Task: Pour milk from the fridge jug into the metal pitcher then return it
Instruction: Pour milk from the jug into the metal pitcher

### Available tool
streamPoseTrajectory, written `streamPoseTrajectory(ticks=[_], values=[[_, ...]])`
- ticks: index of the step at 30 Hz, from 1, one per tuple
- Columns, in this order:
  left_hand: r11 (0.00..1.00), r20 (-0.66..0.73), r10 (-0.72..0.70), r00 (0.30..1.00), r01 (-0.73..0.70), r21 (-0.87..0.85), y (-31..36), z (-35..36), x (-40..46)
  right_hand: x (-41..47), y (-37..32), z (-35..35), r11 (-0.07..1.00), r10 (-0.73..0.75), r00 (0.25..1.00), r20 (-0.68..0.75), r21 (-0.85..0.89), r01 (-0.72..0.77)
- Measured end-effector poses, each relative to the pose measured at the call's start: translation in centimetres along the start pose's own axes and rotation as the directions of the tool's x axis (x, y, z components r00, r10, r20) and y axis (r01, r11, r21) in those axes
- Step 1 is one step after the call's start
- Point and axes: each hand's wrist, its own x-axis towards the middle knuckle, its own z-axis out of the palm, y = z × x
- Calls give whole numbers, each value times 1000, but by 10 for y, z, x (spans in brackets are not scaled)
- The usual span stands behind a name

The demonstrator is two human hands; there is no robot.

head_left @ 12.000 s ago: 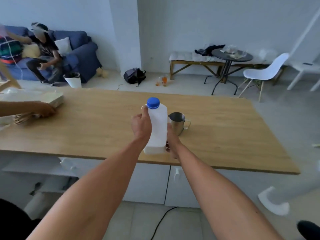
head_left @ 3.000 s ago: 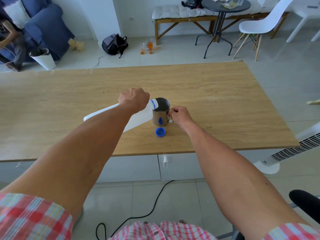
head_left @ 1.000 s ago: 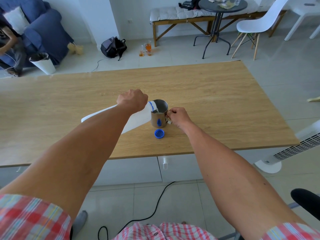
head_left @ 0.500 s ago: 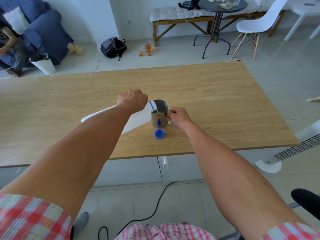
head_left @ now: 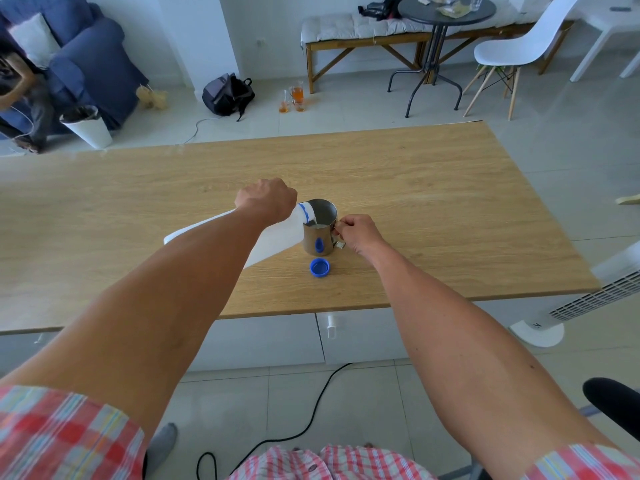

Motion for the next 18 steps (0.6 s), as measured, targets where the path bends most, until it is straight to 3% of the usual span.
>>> streamPoseTrajectory(ticks=[18], values=[[999,-5,-14,1000,14,-38,-3,3,5,0,0,1,1000,9,1000,6,13,-9]])
